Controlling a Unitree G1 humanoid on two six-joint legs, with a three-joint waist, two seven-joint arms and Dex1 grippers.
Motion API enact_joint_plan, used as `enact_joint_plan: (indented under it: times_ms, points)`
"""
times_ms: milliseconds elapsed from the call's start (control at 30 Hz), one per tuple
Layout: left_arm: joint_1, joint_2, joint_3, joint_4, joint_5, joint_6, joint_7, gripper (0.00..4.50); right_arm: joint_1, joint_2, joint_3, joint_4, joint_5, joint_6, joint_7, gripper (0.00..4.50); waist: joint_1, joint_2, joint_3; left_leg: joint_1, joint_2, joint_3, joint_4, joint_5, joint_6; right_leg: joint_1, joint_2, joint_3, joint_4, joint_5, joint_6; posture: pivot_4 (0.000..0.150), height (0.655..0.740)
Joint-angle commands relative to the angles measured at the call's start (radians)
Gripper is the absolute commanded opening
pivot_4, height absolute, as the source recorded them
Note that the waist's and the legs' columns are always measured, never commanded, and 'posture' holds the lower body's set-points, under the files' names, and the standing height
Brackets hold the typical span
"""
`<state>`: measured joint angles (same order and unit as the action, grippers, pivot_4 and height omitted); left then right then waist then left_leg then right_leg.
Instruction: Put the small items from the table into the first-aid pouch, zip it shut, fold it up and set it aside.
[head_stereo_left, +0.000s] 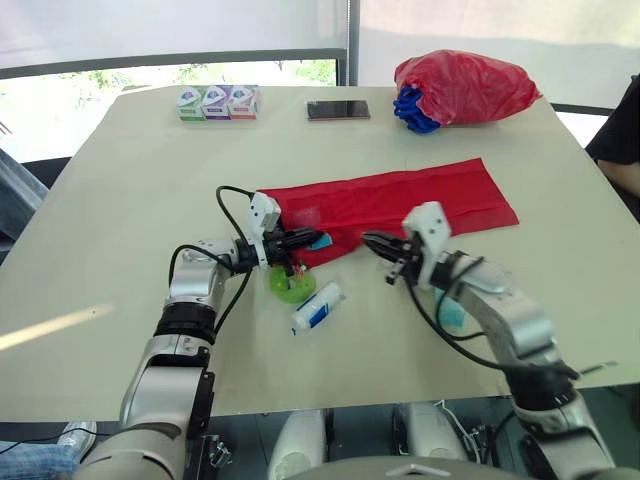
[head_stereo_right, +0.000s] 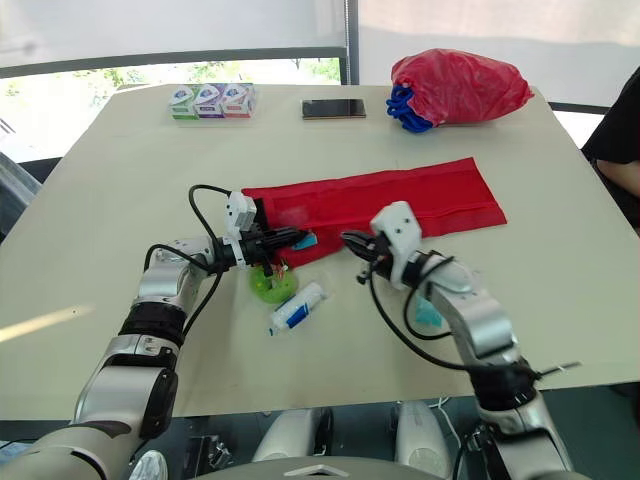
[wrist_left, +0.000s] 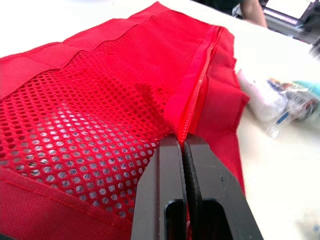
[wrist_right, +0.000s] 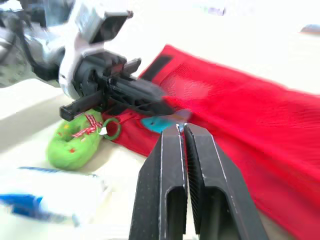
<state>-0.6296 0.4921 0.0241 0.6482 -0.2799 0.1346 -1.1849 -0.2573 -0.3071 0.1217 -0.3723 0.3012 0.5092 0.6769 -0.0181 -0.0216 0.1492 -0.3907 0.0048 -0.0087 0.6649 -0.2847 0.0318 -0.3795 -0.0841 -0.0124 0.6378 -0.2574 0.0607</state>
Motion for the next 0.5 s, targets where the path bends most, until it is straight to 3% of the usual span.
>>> enact_joint_plan:
  times_ms: [33,333,500]
  points:
    - [-0.027,0.042,0.002,0.047,0.035,-0.065,-0.011,0.0,0.087,-0.069,-0.115,-0.145,0.106,-0.004,0.052,0.15,0.004,0.0,0.0,0.0,0.0,0.0,0.0,0.0,0.0,0.0,0.0,0.0,0.0,0.0,0.0,0.15,0.74]
    - [-0.1,0.078,-0.013,0.212,0.138,-0.254,0.026,0.0,0.313,-0.181,-0.359,-0.289,0.267,-0.02,0.051,0.15,0.006,-0.001,0.0,0.0,0.0,-0.001,0.001,0.0,0.0,0.001,0.0,-0.001,0.0,0.0,0.0,0.15,0.74]
    - [-0.117,0.061,-0.017,0.246,0.162,-0.314,0.058,0.0,0.364,-0.18,-0.394,-0.311,0.314,-0.06,0.054,0.15,0.006,-0.001,0.0,0.0,0.001,0.0,0.002,0.0,0.0,0.001,0.0,-0.001,0.0,0.0,0.0,0.15,0.74]
